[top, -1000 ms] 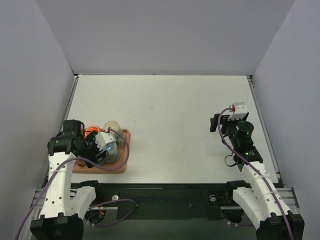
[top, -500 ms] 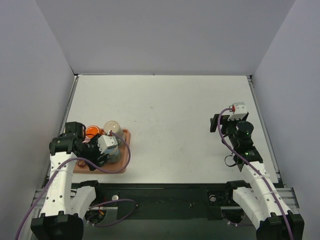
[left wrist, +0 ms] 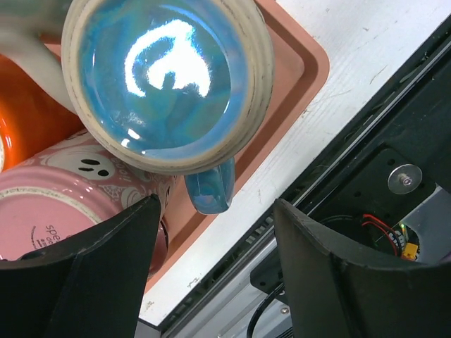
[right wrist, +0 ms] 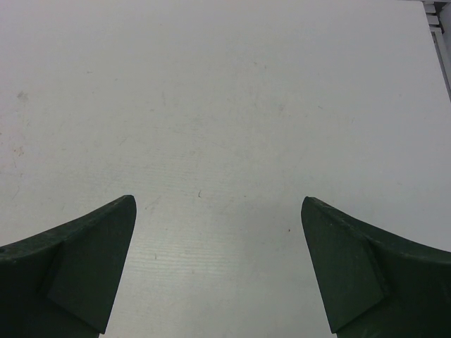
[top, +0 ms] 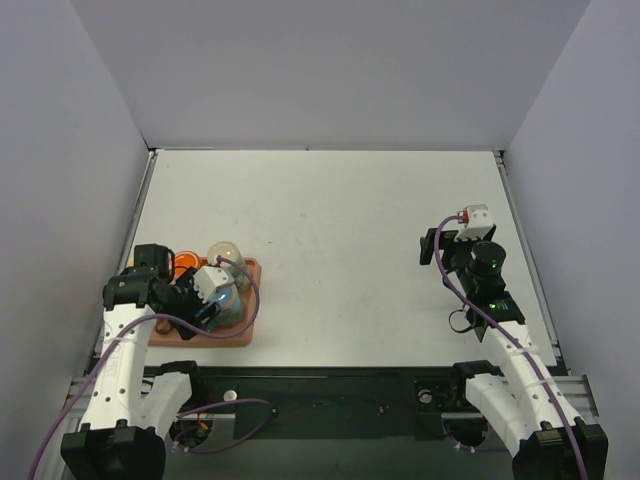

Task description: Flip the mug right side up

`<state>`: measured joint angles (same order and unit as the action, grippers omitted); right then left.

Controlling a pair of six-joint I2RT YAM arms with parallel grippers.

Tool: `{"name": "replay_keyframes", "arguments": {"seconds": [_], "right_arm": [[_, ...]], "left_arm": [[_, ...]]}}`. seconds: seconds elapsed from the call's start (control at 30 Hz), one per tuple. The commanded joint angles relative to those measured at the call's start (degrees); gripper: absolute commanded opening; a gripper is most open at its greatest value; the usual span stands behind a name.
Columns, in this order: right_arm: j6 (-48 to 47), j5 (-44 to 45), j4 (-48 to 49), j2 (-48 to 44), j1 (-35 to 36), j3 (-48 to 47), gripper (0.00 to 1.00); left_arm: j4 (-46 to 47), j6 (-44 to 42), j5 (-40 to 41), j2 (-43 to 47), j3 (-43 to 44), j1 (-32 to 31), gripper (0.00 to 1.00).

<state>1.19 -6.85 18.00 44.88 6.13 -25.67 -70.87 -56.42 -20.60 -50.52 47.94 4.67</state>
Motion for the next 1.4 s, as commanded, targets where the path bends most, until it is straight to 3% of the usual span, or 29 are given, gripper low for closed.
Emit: {"name": "replay_keyframes", "arguments": {"seconds": [0.0, 0.13, 0.23, 0.47, 0.53, 0.6, 0.7, 0.9, 1.13, 1.37], "right_arm": [[-0.7, 0.3, 2.7, -0.1, 0.4, 0.6, 0.97], [-0.2, 0.3, 3.7, 0.8, 0.5, 0.9, 0.97], [-0.1, 0.0, 3.2, 1.2, 0.5, 0.6, 0.97], [-0.1, 0.5, 3.5, 1.2, 0.5, 1.1, 0.97], [0.0, 0.4, 3.1, 1.4, 0.5, 1.1, 0.96], [0.0, 0.4, 2.8, 1.3, 0.5, 1.0, 0.96], [-0.4, 0.6, 2.4, 0.9, 0.4, 0.9, 0.96], [0.1, -1.4, -0.1, -0.4, 0.5, -0.3, 0.96], [9.9, -8.8, -7.0, 0.3, 1.2, -8.5, 0.96], [22.2, -7.6, -11.7, 6.1, 11.7, -19.6, 0.95]], "left_arm": [[1.2, 1.4, 1.4, 1.5, -0.7, -0.2, 0.75], [5.4, 1.7, 1.9, 2.6, -5.0, -0.4, 0.71], [8.5, 4.4, 2.6, 1.9, -6.8, -1.1, 0.58], [17.1, 9.0, 1.7, 2.4, -9.5, -1.3, 0.54], [19.0, 10.5, 1.4, 2.3, -10.4, -1.3, 0.49], [19.1, 11.0, 0.5, 1.9, -10.3, -1.5, 0.35], [17.3, 11.1, -0.5, 1.9, -9.4, -1.6, 0.00], [9.5, 12.6, -2.5, 5.9, -0.9, -1.5, 0.00], [12.4, 15.6, -6.7, 13.3, 4.9, -1.6, 0.00], [17.5, 23.7, -11.6, 12.0, 10.1, -1.7, 0.00]]}}
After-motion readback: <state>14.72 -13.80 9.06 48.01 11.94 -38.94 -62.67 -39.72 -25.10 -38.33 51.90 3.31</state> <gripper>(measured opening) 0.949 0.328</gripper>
